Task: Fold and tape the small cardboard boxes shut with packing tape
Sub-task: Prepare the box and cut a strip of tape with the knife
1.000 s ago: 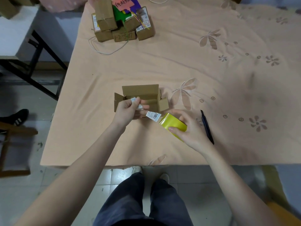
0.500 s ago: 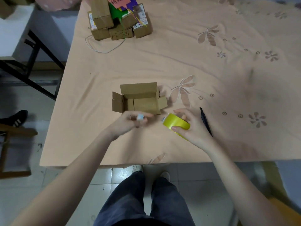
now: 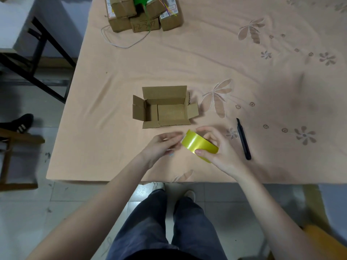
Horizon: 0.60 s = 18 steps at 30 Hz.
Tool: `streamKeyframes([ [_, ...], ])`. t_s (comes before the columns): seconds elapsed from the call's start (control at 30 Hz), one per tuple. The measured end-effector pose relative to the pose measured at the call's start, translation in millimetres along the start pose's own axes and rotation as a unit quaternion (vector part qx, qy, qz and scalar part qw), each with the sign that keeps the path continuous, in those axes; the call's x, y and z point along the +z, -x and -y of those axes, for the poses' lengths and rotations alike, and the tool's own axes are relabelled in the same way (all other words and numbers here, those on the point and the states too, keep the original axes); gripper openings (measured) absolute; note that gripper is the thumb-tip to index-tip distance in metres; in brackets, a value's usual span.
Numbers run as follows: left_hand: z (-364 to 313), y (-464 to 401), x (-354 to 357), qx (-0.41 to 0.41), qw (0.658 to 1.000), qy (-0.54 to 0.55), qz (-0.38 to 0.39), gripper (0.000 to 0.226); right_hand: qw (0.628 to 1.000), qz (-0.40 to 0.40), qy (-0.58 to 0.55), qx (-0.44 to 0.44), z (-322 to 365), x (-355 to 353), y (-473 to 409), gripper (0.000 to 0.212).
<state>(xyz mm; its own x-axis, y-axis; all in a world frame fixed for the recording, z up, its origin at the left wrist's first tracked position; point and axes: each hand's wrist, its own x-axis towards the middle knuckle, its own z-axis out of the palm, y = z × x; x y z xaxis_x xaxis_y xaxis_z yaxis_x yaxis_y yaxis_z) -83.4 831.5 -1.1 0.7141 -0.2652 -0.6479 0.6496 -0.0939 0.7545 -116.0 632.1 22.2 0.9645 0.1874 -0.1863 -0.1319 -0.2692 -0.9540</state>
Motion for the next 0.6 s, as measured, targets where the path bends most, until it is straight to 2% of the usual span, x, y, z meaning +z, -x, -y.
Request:
streamKeyframes([
  [0.1, -1, -2, 10, -0.012, 0.99, 0.126, -0.054, 0.021, 1.0, -0.003, 0.001, -0.016, 2, -8, 1, 0.049],
  [0.2, -8, -1, 18, 0.001, 0.986, 0.154, -0.071, 0.007, 1.0, -0.005, 0.016, -0.011, 1, -15, 4, 0.048],
  [0.33, -23, 2, 23, 0.079, 0.989, 0.07, -0.106, 0.008, 0.999, -0.04, 0.016, 0.01, -2, -19, 9, 0.045],
  [0.5, -40, 1, 29, 0.156, 0.978, -0.029, -0.134, 0.018, 0.999, -0.004, -0.002, 0.047, 3, -9, 13, 0.046],
  [0.6, -49, -3, 26, 0.188, 0.966, -0.073, -0.16, 0.023, 0.997, -0.029, -0.034, 0.063, 7, 3, 11, 0.046],
])
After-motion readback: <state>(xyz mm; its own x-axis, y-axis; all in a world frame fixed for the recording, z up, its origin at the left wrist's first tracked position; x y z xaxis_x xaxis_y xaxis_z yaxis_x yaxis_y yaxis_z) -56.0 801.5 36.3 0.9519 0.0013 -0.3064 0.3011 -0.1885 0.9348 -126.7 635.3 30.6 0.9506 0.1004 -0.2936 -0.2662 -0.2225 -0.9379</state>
